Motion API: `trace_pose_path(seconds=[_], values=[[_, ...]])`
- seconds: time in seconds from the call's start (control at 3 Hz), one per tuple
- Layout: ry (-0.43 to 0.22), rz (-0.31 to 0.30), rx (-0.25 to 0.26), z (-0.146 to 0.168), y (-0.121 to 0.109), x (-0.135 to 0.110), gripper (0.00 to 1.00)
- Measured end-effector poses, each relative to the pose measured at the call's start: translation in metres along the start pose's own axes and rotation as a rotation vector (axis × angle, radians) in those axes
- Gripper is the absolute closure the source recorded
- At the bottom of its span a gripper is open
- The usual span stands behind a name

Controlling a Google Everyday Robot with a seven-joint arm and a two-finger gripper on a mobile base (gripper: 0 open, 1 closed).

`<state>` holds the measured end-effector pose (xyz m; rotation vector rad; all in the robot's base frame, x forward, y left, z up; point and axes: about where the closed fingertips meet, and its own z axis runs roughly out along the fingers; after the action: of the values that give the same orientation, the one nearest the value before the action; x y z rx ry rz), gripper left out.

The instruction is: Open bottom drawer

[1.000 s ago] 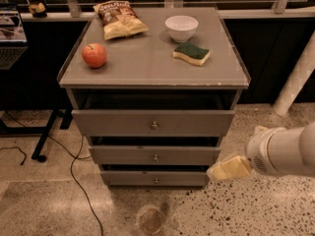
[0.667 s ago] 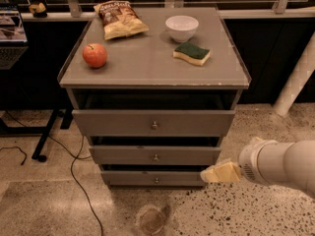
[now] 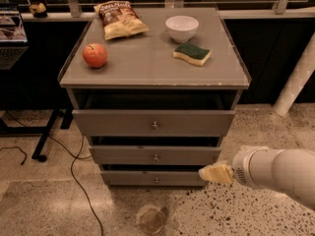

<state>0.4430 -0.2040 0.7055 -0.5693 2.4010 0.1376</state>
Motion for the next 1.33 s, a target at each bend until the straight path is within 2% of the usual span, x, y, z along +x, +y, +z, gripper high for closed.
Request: trace_pose_path(seconds=[1.0,1.33], values=[[-0.019,-0.004,0.009,0.0,0.003,0.0,0.89],[-0.017,0.056,0.035,0.019,-0.004,0.028,1.0]])
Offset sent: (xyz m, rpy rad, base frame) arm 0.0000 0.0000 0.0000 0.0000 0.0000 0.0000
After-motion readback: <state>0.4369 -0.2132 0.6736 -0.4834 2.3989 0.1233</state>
